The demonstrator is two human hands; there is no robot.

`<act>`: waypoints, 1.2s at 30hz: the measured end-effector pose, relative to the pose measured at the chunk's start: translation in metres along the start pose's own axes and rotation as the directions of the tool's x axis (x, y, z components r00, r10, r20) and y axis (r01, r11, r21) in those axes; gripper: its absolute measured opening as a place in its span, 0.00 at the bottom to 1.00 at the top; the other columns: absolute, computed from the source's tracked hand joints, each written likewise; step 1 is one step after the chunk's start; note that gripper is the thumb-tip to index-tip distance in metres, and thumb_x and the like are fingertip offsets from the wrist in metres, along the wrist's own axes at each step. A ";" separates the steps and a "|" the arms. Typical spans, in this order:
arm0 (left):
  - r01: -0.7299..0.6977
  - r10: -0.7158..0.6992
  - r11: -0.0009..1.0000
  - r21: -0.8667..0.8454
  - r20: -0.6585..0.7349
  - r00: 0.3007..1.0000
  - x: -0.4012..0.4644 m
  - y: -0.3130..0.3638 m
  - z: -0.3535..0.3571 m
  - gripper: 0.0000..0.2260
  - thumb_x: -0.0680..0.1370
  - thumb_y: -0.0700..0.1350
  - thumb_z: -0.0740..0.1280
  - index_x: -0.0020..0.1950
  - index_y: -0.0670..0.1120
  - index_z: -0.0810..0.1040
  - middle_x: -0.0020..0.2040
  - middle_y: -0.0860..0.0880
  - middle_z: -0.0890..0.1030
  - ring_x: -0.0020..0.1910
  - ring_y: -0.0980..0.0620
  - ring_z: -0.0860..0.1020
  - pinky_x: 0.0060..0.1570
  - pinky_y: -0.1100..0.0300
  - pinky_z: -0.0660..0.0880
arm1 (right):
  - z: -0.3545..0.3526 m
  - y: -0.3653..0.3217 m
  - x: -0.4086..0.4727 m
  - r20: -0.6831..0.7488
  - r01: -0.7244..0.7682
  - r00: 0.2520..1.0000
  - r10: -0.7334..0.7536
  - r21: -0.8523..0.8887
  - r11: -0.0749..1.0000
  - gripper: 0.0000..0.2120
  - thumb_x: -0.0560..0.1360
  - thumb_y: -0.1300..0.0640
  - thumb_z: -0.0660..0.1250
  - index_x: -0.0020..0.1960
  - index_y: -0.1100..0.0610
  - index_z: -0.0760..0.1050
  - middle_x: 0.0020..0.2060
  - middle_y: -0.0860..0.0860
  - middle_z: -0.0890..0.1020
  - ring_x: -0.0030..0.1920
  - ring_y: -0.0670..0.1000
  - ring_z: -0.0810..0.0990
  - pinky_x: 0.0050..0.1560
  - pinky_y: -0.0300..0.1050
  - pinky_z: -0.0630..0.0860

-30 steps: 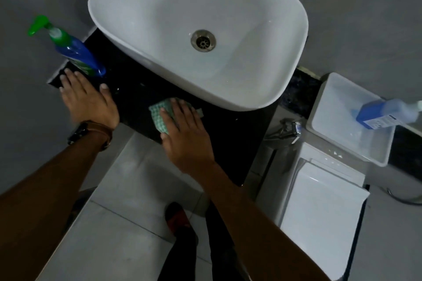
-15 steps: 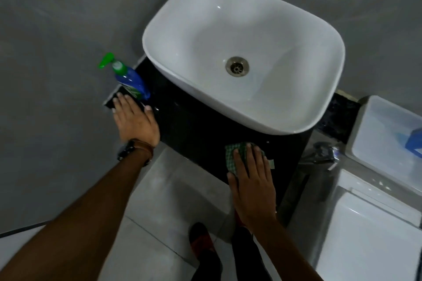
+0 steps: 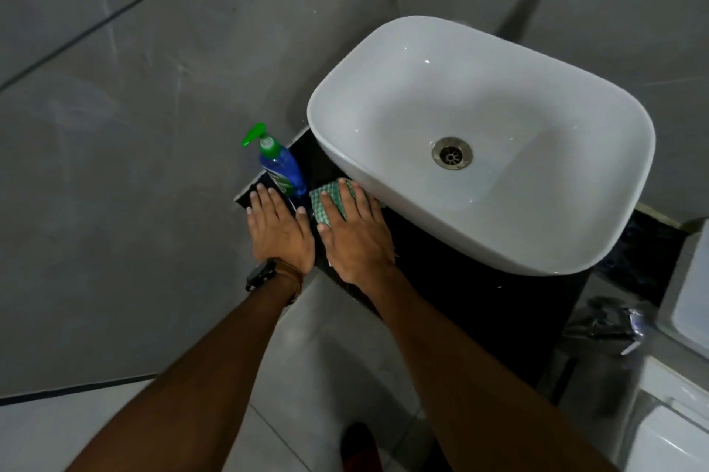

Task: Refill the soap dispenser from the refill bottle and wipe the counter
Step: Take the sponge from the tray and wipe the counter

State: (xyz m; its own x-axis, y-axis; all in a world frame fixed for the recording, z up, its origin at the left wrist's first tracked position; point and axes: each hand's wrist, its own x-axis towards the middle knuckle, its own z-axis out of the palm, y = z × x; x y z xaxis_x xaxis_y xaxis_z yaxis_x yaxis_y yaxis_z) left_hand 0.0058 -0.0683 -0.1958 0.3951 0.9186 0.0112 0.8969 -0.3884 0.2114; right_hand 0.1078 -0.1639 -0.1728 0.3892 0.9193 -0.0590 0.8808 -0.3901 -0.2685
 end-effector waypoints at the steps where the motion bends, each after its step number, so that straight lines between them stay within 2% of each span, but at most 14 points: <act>1: -0.005 0.005 1.000 0.003 -0.004 1.000 0.000 -0.001 0.001 0.29 0.84 0.53 0.47 0.80 0.36 0.49 0.81 0.38 0.51 0.80 0.41 0.48 0.79 0.47 0.44 | 0.000 0.000 0.004 0.000 0.010 1.000 -0.010 -0.010 1.000 0.29 0.85 0.44 0.52 0.83 0.51 0.54 0.83 0.56 0.53 0.83 0.58 0.50 0.82 0.59 0.50; 5: -0.011 0.011 1.000 -0.007 -0.017 1.000 0.001 -0.002 0.003 0.29 0.84 0.52 0.47 0.80 0.35 0.49 0.81 0.37 0.51 0.80 0.40 0.48 0.79 0.46 0.44 | 0.001 0.003 0.000 -0.010 0.023 1.000 -0.023 -0.005 1.000 0.29 0.84 0.44 0.55 0.83 0.50 0.55 0.83 0.55 0.55 0.83 0.58 0.52 0.82 0.59 0.51; 9: -0.008 0.008 1.000 -0.024 -0.019 1.000 0.000 -0.003 0.000 0.29 0.85 0.51 0.50 0.79 0.34 0.50 0.81 0.37 0.51 0.80 0.39 0.49 0.78 0.46 0.44 | 0.005 0.011 -0.049 -0.022 0.034 0.999 -0.033 0.034 0.999 0.28 0.83 0.46 0.56 0.82 0.50 0.58 0.82 0.55 0.58 0.82 0.58 0.53 0.81 0.61 0.54; 13: -0.014 0.014 1.000 0.002 0.003 1.000 0.003 -0.004 -0.002 0.28 0.85 0.50 0.52 0.78 0.32 0.52 0.80 0.34 0.53 0.79 0.36 0.51 0.78 0.44 0.46 | 0.003 0.026 -0.123 -0.050 -0.045 0.998 0.048 0.061 0.997 0.27 0.81 0.47 0.59 0.79 0.49 0.64 0.80 0.54 0.65 0.80 0.58 0.61 0.79 0.59 0.60; 17: 0.001 0.002 0.998 -0.069 0.035 0.999 -0.004 -0.006 -0.003 0.29 0.84 0.49 0.54 0.78 0.31 0.52 0.79 0.32 0.52 0.79 0.34 0.51 0.77 0.43 0.47 | -0.001 0.047 -0.192 -0.073 -0.154 0.985 0.158 0.050 0.987 0.26 0.79 0.48 0.62 0.76 0.49 0.69 0.76 0.53 0.72 0.77 0.58 0.69 0.75 0.58 0.68; 23: 0.008 0.008 0.982 -0.191 0.082 0.997 -0.088 0.031 0.005 0.34 0.82 0.57 0.46 0.78 0.31 0.52 0.79 0.32 0.52 0.79 0.36 0.50 0.77 0.45 0.45 | -0.021 0.076 -0.249 0.017 -0.306 0.952 0.305 0.048 0.951 0.26 0.75 0.54 0.57 0.73 0.49 0.74 0.73 0.51 0.76 0.74 0.56 0.74 0.70 0.56 0.75; 26: -0.043 0.072 0.972 -0.232 0.115 0.991 -0.143 0.070 0.005 0.34 0.82 0.56 0.46 0.77 0.30 0.54 0.79 0.32 0.54 0.79 0.35 0.51 0.77 0.45 0.45 | -0.034 0.093 -0.264 0.032 -0.362 0.932 0.361 0.117 0.925 0.23 0.74 0.55 0.62 0.68 0.49 0.79 0.70 0.48 0.80 0.70 0.54 0.78 0.63 0.52 0.80; 28: -0.140 0.174 0.960 -0.244 0.123 0.977 -0.174 0.099 0.004 0.33 0.81 0.54 0.48 0.76 0.28 0.57 0.77 0.30 0.57 0.78 0.32 0.54 0.76 0.43 0.48 | -0.042 0.105 -0.275 -0.014 -0.416 0.904 0.427 0.195 0.888 0.22 0.72 0.57 0.69 0.65 0.48 0.81 0.68 0.47 0.81 0.69 0.52 0.80 0.61 0.47 0.81; 31: -0.282 0.326 0.922 -0.266 0.135 0.936 -0.211 0.150 0.003 0.32 0.81 0.52 0.50 0.74 0.27 0.61 0.76 0.30 0.61 0.76 0.31 0.59 0.74 0.39 0.53 | -0.052 0.131 -0.290 -0.066 -0.537 0.812 0.580 0.305 0.787 0.29 0.66 0.61 0.79 0.66 0.47 0.81 0.67 0.45 0.82 0.69 0.49 0.79 0.60 0.42 0.81; 32: -0.317 0.367 0.906 -0.281 0.149 0.918 -0.222 0.169 0.002 0.31 0.81 0.52 0.51 0.73 0.28 0.62 0.76 0.30 0.62 0.76 0.31 0.60 0.74 0.39 0.54 | -0.055 0.142 -0.296 -0.068 -0.584 0.770 0.634 0.325 0.744 0.30 0.68 0.62 0.78 0.68 0.46 0.79 0.69 0.45 0.79 0.71 0.47 0.77 0.63 0.40 0.79; 34: -0.384 0.451 0.867 -0.318 0.174 0.875 -0.240 0.208 0.002 0.30 0.81 0.52 0.51 0.73 0.29 0.64 0.75 0.31 0.65 0.75 0.33 0.62 0.74 0.39 0.57 | -0.062 0.167 -0.305 -0.056 -0.662 0.693 0.718 0.345 0.666 0.28 0.78 0.61 0.69 0.75 0.43 0.71 0.77 0.41 0.70 0.78 0.44 0.65 0.72 0.37 0.69; 36: -0.472 0.557 0.805 -0.360 0.184 0.810 -0.254 0.248 0.004 0.29 0.81 0.51 0.51 0.73 0.30 0.66 0.74 0.32 0.67 0.75 0.34 0.64 0.74 0.39 0.58 | -0.069 0.195 -0.312 -0.100 -0.709 0.613 0.783 0.368 0.602 0.26 0.82 0.61 0.63 0.77 0.43 0.68 0.79 0.41 0.66 0.80 0.42 0.60 0.73 0.37 0.65</act>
State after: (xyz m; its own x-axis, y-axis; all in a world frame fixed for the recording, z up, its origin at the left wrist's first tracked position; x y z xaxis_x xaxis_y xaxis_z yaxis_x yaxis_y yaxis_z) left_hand 0.1286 -0.3980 -0.1501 0.8563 0.5137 -0.0528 0.4636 -0.7197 0.5168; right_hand 0.1767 -0.5306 -0.1407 0.9556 0.2531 -0.1508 0.1549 -0.8670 -0.4737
